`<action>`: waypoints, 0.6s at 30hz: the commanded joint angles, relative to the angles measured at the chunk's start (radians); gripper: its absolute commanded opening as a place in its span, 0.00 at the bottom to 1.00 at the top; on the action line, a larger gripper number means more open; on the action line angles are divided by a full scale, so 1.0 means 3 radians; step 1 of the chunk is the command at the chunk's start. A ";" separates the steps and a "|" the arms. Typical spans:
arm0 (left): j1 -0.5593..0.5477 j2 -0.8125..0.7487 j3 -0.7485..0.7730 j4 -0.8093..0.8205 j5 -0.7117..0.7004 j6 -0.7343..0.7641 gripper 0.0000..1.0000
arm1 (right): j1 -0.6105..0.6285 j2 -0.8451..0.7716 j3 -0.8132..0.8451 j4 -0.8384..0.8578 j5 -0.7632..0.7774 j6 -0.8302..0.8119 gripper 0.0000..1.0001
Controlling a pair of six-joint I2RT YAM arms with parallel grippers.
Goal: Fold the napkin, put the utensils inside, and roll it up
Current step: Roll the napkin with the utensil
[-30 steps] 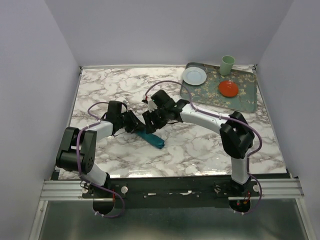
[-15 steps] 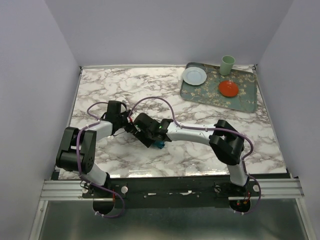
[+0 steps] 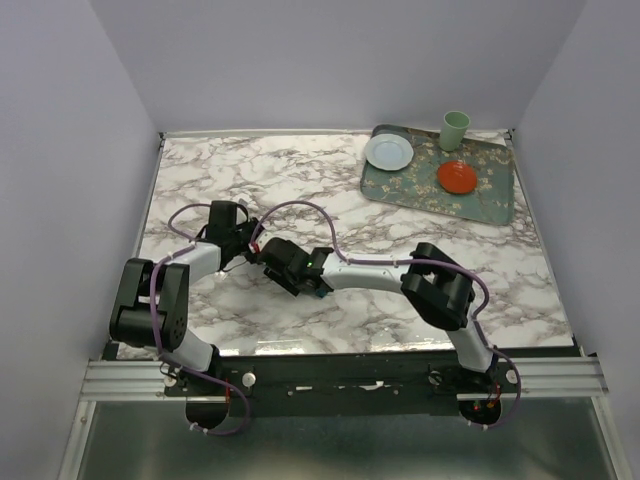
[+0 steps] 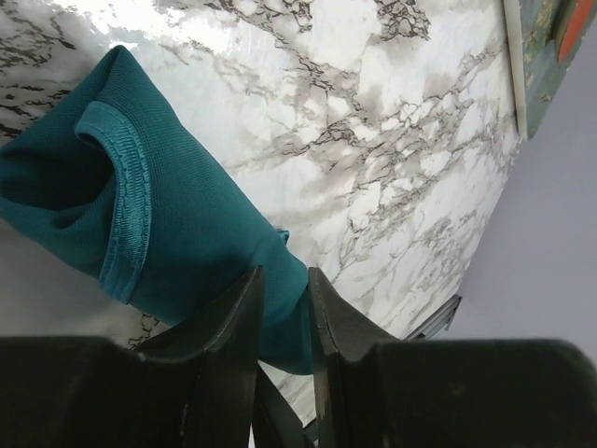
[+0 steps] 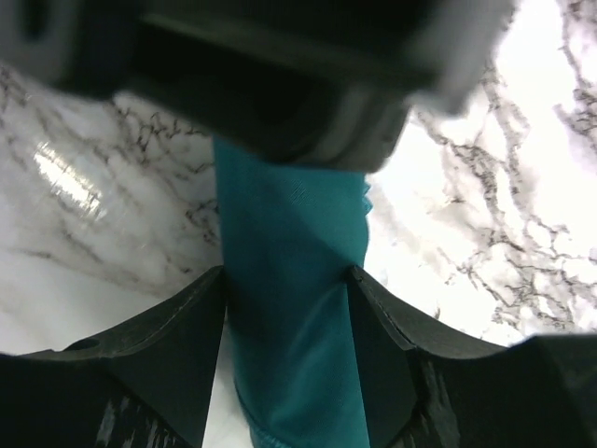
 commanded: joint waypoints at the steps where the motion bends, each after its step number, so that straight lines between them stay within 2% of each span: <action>1: 0.0079 -0.0159 -0.0042 -0.0049 0.0046 0.0008 0.34 | 0.0036 0.0198 0.0057 0.0037 0.0438 -0.0029 0.61; 6: 0.0165 -0.0312 -0.0083 -0.0110 0.0077 0.0023 0.34 | 0.0036 0.0245 0.0046 0.0047 0.0341 -0.0034 0.53; 11: 0.0298 -0.0598 -0.0109 -0.0299 -0.0005 0.0089 0.36 | 0.0031 0.0184 0.0041 0.0052 0.0132 0.0012 0.34; 14: 0.0350 -0.0777 -0.0043 -0.0488 -0.0086 0.0186 0.37 | 0.0001 0.0132 0.0046 0.0047 -0.0134 0.0099 0.26; 17: 0.0391 -0.0940 0.0125 -0.0718 -0.0199 0.0340 0.38 | -0.0122 0.0035 0.0057 0.0047 -0.0649 0.0252 0.20; 18: 0.0396 -0.0972 0.0172 -0.0835 -0.0230 0.0376 0.38 | -0.0173 0.0000 0.0062 0.0047 -0.0990 0.0364 0.19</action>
